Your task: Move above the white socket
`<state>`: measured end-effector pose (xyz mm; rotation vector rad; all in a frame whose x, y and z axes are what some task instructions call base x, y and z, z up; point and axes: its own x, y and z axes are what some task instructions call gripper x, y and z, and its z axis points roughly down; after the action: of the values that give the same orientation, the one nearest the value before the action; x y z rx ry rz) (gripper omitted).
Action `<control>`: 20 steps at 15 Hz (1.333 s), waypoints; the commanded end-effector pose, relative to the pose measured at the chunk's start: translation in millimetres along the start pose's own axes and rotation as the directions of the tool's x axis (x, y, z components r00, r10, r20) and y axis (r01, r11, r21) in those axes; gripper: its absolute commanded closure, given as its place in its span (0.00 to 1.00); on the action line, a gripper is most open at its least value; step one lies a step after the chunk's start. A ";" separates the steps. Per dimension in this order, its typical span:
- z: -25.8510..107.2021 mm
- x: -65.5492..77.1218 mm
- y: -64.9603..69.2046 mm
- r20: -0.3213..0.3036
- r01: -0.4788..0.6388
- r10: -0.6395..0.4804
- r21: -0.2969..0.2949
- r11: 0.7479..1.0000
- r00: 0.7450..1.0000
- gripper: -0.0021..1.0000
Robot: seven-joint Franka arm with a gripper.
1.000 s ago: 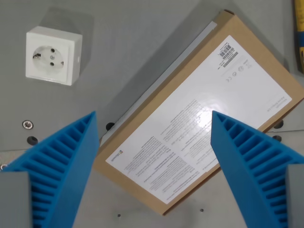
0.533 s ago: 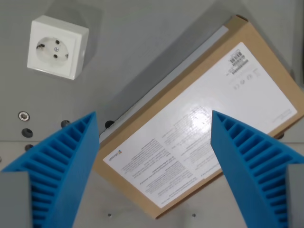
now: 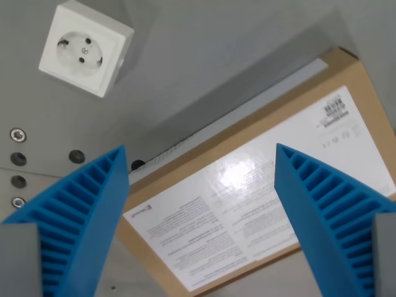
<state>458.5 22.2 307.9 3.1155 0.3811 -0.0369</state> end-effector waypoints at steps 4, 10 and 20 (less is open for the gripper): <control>24.9 1.2 -18.2 -0.118 0.439 -0.438 -0.019 0.898 0.891 0.00; 51.6 7.5 -37.2 -0.128 0.608 -0.606 -0.027 0.794 0.785 0.00; 92.4 17.1 -65.0 -0.152 0.793 -0.789 -0.049 0.607 0.595 0.00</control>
<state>461.6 87.3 220.5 2.8601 1.3005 0.0068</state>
